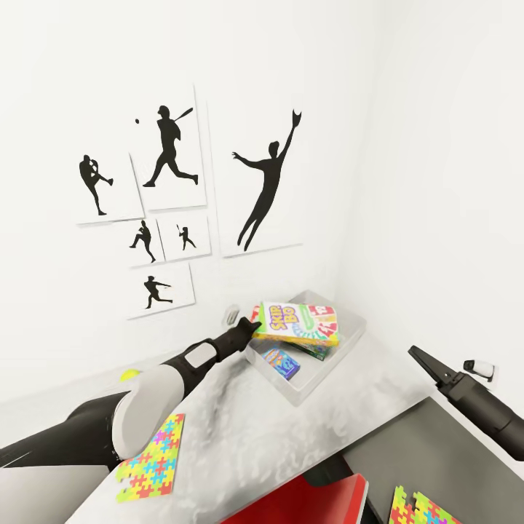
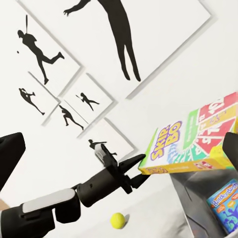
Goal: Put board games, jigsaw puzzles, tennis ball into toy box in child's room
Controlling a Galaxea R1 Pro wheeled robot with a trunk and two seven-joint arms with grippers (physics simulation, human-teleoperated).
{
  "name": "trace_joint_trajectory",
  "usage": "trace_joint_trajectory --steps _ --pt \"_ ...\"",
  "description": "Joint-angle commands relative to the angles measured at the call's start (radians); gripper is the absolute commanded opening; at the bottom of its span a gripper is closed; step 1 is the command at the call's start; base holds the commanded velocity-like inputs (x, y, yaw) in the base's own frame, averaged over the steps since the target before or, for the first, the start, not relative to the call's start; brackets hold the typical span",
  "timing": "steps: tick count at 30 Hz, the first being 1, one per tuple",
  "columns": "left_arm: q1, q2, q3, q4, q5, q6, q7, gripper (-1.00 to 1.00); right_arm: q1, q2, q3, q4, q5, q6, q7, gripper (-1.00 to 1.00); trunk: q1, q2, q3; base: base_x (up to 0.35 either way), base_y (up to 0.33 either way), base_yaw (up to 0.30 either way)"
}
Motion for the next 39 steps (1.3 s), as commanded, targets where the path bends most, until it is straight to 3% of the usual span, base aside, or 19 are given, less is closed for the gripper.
trace_joint_trajectory --steps 1,9,17,25,39 --pt "-0.001 0.000 0.008 0.001 0.003 0.009 -0.004 -1.00 -0.001 0.000 0.000 0.000 -0.003 0.006 0.002 1.00 0.001 -0.002 -0.002 0.000 0.000 0.000" --pt "0.000 0.000 0.014 0.002 0.004 0.057 -0.042 -1.00 -0.001 0.005 0.001 -0.002 -0.002 0.006 0.004 1.00 0.001 -0.002 -0.002 0.000 0.000 0.000" --pt "0.005 0.000 0.024 0.000 0.014 0.063 -0.146 -1.00 -0.001 0.000 0.004 -0.004 -0.005 0.008 0.002 1.00 0.001 -0.002 -0.002 0.000 0.000 0.000" --pt "0.005 0.000 0.025 -0.003 0.056 0.061 -0.150 -1.00 -0.001 0.007 0.004 -0.004 -0.006 0.006 0.006 1.00 0.001 -0.002 -0.002 0.000 0.000 0.000" --pt "0.006 0.000 0.025 -0.003 0.061 0.060 -0.149 -1.00 -0.001 0.009 0.004 -0.004 -0.006 0.006 0.006 1.00 0.001 -0.002 -0.002 -0.054 -0.020 -0.001"
